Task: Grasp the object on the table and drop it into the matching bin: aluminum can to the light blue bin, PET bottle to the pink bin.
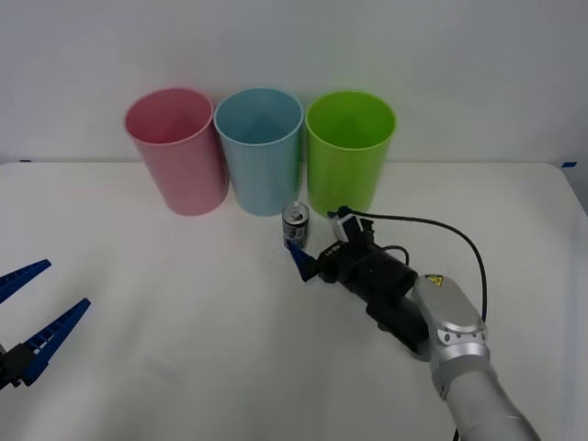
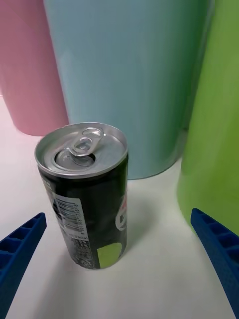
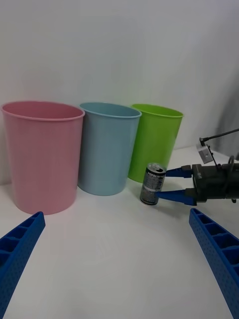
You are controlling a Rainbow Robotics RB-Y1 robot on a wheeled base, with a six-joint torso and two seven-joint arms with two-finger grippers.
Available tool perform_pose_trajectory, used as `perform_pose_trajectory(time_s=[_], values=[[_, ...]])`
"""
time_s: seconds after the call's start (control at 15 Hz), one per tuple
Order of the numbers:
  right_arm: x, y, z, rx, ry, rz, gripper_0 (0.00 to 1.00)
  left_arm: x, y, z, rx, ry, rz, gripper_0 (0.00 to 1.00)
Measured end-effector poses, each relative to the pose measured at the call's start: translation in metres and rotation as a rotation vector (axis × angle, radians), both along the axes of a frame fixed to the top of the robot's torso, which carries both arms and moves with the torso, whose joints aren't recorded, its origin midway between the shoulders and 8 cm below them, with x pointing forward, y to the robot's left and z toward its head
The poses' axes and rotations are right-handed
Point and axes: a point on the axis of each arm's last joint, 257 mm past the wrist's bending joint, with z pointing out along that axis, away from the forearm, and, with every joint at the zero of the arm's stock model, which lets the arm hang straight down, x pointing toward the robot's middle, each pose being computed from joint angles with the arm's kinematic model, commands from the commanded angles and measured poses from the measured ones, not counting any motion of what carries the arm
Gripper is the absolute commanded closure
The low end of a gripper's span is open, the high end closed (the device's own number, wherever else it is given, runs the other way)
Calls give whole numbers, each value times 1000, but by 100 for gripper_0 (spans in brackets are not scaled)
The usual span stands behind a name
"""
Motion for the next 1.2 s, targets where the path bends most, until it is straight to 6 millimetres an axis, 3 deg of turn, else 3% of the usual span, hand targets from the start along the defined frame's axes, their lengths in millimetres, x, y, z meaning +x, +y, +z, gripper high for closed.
perform_pose_trajectory(time_s=[0.33, 0.4, 0.47, 0.53, 0.6, 1.2], values=[[-4, 12, 1, 8, 2, 16, 0, 0, 0, 0, 0, 0, 0, 0], [-4, 13, 1, 8, 2, 16, 8, 0, 0, 0, 0, 0, 0, 0], [-4, 13, 1, 9, 3, 18, 63, 0, 0, 0, 0, 0, 0, 0], [-4, 14, 1, 10, 3, 20, 95, 0, 0, 0, 0, 0, 0, 0], [-4, 14, 2, 12, 2, 19, 100, 0, 0, 0, 0, 0, 0, 0], [-4, 15, 3, 17, 2, 20, 100, 0, 0, 0, 0, 0, 0, 0]])
